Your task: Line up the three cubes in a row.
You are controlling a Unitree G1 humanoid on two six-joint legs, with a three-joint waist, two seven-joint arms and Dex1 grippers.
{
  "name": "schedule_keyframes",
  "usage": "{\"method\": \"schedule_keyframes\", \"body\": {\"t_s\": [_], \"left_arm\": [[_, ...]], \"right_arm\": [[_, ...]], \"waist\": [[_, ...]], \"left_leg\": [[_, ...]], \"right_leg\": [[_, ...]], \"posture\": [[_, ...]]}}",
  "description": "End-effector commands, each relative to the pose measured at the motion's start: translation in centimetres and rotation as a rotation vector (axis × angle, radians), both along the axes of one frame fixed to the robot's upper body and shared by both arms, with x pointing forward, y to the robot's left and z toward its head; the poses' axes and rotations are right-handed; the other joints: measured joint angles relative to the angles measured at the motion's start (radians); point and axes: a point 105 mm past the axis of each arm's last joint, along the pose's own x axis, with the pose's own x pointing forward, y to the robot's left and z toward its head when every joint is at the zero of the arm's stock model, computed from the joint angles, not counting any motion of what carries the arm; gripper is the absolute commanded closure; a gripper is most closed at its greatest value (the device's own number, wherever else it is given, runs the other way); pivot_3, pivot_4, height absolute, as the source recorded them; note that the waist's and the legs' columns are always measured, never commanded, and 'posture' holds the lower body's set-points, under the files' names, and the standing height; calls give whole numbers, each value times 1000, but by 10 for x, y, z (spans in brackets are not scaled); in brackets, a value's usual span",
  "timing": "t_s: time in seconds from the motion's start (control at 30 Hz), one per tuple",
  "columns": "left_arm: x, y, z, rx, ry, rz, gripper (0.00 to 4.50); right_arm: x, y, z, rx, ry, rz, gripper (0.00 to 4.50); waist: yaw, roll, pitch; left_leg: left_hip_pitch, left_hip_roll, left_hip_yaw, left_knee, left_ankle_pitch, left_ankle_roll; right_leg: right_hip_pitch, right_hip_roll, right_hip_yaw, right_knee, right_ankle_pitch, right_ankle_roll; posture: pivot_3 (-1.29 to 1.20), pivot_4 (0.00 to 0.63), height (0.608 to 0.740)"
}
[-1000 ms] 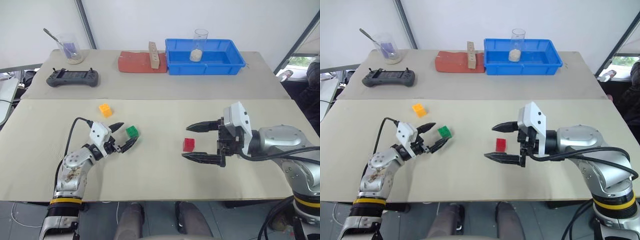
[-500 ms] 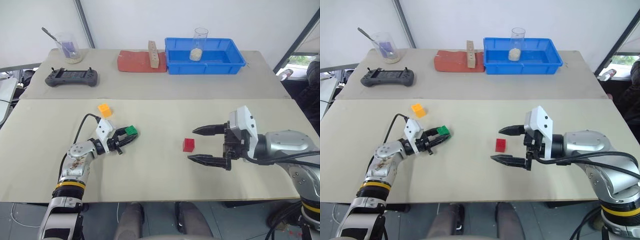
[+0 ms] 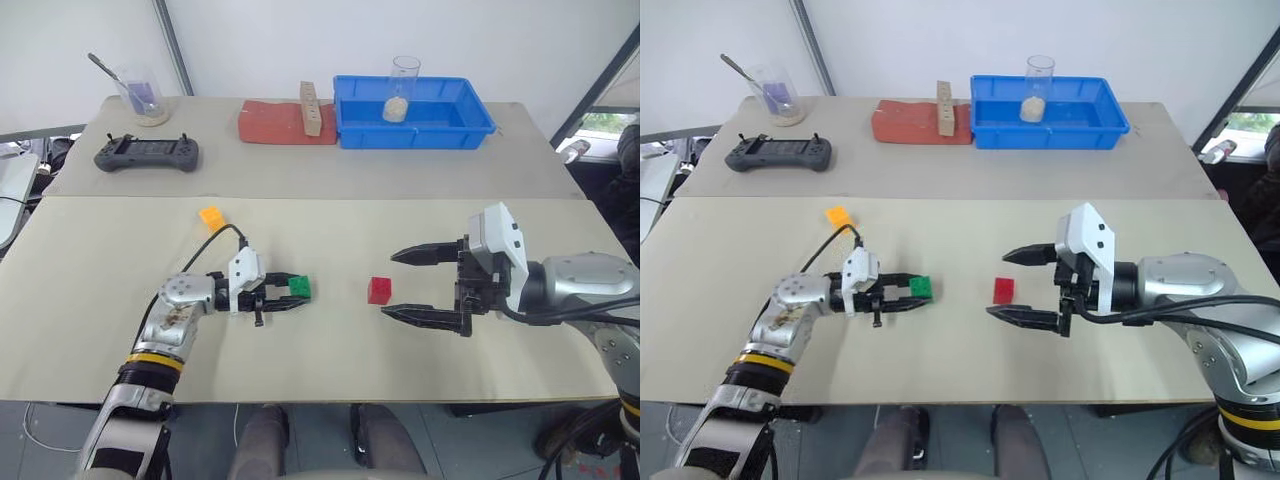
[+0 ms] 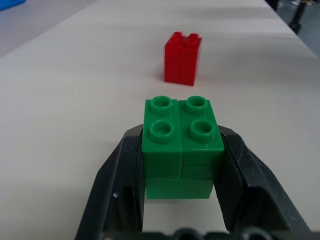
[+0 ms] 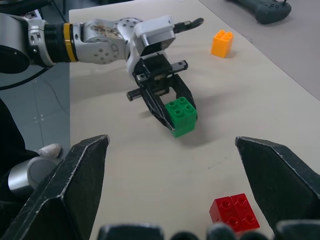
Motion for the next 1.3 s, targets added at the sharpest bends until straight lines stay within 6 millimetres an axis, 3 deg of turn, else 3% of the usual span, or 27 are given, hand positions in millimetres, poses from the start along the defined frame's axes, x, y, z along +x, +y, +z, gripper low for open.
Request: {"method": "schedule_keyframes", "body": {"t_s": [0.03, 0.33, 0.53, 0.73, 0.77, 0.9, 1.0, 1.13, 1.3], "left_arm": [[4, -9, 1, 24, -39, -73, 3147], [23, -19, -3, 40, -32, -97, 3147], [24, -19, -9, 47, -25, -107, 3147], [27, -15, -3, 30, -30, -92, 187], [27, -14, -1, 28, -34, -95, 56], [23, -6, 7, 17, -51, -98, 56], [17, 10, 19, -13, -71, -42, 56], [10, 33, 39, -72, -101, 133, 56], [12, 65, 51, -179, -115, 537, 56]], "right_arm": [[-6, -3, 9, -17, -39, 2, 0], [-6, -6, 13, -22, -56, -34, 0], [-7, -7, 13, -22, -55, -44, 0], [-6, -5, 12, -19, -51, -40, 0], [-6, -5, 12, -18, -49, -37, 0], [-4, -3, 11, -14, -47, -24, 0], [0, 1, 12, -3, -51, -10, 0], [3, 4, 13, 10, -56, 2, 0], [5, 10, 14, 24, -65, 13, 0]], "waist": [[0, 0, 0], [-3, -1, 1], [-3, -1, 1], [-3, -1, 1], [-3, -1, 1], [-4, -1, 1], [-11, -1, 1], [-11, -1, 1], [-3, -1, 1]], "left_leg": [[0, 0, 0, 0, 0, 0], [-2, 0, -1, 1, 0, 0], [-3, 0, -1, 1, 0, 0], [-2, 0, -1, 1, 0, 0], [-2, 0, -1, 1, 0, 0], [-2, 0, -1, 1, 0, 0], [-2, 1, -1, 1, 0, 0], [-1, 2, -1, 0, 0, 0], [-1, 2, -1, 0, 0, 0]], "right_leg": [[0, 0, 0, 0, 0, 0], [0, 0, 0, -1, 2, 4], [0, 0, 0, -2, 3, 6], [0, 0, 0, -1, 3, 6], [0, 0, 0, -1, 3, 6], [0, 0, 0, -1, 3, 6], [-1, 1, 0, -1, 3, 6], [-1, 1, 0, 0, 3, 6], [-1, 1, -1, 0, 3, 6]], "posture": [[0, 150, 740], [0, 150, 740], [0, 150, 740], [0, 150, 740], [0, 150, 740], [0, 150, 740], [0, 150, 740], [0, 150, 740], [0, 150, 740]]}}
